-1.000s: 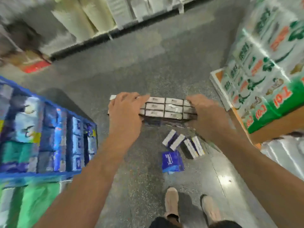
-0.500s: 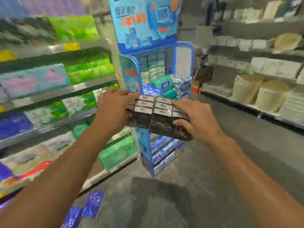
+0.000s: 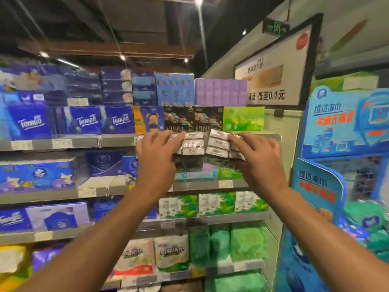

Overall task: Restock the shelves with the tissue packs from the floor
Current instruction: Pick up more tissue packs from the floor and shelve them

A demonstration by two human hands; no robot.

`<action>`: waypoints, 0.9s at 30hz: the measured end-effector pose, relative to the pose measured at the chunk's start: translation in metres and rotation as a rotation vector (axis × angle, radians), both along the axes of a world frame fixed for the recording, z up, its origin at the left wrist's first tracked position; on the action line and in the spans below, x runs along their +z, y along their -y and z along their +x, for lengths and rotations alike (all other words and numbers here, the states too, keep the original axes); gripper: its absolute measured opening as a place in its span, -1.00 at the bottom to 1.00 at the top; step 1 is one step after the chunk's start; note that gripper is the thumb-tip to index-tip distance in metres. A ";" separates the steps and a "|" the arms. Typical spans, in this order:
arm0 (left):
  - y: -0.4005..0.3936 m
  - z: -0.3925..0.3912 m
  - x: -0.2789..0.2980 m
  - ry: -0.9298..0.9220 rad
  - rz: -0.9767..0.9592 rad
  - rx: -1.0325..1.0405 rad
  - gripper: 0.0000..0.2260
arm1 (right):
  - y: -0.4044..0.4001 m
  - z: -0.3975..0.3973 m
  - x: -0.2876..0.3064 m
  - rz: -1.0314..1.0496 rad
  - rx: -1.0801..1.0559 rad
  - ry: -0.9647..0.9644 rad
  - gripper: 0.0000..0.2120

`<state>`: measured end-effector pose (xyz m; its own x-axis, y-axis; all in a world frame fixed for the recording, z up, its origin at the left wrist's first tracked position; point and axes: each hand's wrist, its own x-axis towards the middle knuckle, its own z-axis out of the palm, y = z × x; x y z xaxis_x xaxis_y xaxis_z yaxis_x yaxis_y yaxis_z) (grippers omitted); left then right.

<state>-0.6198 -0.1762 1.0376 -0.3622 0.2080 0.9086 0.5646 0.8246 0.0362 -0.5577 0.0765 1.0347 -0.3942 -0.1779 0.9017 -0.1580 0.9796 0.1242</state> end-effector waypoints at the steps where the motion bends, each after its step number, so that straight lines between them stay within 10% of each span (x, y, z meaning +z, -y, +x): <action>1: 0.005 -0.017 0.005 -0.011 0.007 0.006 -0.39 | 0.005 -0.017 0.007 0.010 -0.002 -0.013 -0.33; 15: -0.015 -0.202 0.090 0.010 0.005 0.093 -0.45 | -0.022 -0.235 0.099 0.181 -0.068 -0.046 -0.41; 27: -0.077 -0.372 0.122 0.314 -0.234 0.133 -0.56 | -0.105 -0.418 0.127 0.268 0.037 0.403 -0.52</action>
